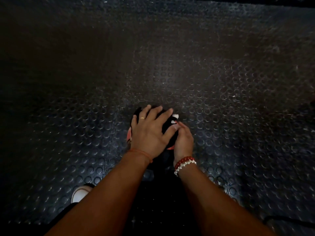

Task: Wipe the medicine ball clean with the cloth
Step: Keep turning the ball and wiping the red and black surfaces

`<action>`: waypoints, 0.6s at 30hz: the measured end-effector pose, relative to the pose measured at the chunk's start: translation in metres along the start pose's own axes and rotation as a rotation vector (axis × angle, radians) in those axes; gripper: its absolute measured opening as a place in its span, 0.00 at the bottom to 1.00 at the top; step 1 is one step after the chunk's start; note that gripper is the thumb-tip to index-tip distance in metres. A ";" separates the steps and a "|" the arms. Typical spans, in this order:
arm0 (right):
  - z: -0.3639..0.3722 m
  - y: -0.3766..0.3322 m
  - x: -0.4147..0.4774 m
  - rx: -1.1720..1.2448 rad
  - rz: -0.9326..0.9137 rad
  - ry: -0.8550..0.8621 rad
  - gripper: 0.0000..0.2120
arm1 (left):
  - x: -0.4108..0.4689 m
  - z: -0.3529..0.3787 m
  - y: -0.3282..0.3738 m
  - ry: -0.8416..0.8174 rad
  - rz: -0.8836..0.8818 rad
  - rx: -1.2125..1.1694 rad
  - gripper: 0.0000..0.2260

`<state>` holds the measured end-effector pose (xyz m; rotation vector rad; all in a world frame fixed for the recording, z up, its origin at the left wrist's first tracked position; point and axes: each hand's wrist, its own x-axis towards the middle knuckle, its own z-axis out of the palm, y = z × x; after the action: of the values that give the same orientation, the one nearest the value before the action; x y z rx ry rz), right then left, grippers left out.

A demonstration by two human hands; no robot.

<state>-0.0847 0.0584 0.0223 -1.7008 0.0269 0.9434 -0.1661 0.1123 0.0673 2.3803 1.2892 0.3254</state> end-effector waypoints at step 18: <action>0.016 -0.012 -0.003 -0.232 -0.064 0.007 0.19 | 0.027 -0.004 -0.060 -0.092 -0.512 -0.522 0.15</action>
<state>-0.0902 0.0750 0.0328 -1.9062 -0.1364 0.9198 -0.1974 0.1653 0.0434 1.5601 1.4919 0.3379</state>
